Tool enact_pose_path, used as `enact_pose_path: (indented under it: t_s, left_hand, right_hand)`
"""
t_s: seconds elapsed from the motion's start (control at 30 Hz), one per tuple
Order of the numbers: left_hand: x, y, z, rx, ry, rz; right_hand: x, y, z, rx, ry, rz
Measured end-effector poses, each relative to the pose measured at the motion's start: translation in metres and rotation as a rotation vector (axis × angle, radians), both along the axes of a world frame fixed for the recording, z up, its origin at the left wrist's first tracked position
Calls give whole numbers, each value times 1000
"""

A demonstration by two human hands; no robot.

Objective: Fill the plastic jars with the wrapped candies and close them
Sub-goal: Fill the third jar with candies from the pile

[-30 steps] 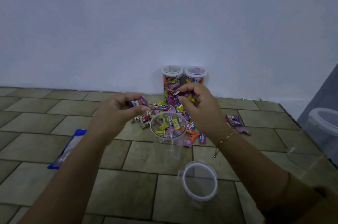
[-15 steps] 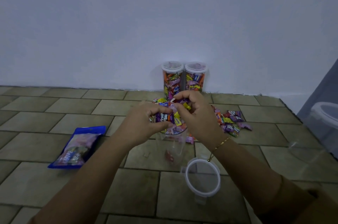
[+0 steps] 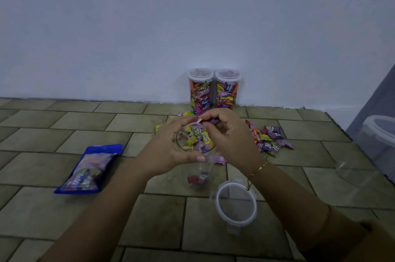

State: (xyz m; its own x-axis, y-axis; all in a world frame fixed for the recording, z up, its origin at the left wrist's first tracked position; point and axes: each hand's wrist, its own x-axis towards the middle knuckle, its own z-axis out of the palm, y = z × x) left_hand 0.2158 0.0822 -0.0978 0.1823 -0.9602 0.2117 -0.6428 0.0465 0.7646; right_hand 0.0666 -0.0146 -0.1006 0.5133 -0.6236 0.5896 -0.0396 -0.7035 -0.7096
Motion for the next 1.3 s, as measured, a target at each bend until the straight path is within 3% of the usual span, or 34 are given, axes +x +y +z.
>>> enact_pose_path:
  t_s: [0.5,0.77,0.9,1.0,1.07,1.13,1.2,1.3]
  left_hand:
    - [-2,-4,-17,11,76,22]
    - [-8,-8,-22,-6,162,-1]
    - [-11,-12,-28,-5,178,-46]
    - [-4,-14,-30,-6,276,-75]
    - [7,-21,-34,-28,409,13]
    - [16,-24,-32,-73,424,147]
    - [19,-26,-27,-103,307,229]
    - [30,-39,-31,27,-28,178]
  right_hand:
    - [-4,3,-10,-342,147,49]
    - [-8,6,-15,-294,185,0]
    - [-14,5,-10,-247,19,18]
    - [-27,-10,-10,-244,-42,-137]
    - [-40,-26,-16,-197,-25,-272]
    - [-52,-43,-26,-148,37,-376]
    - [-65,-58,-38,-92,190,-438]
    - [-79,-77,-57,3,642,-477]
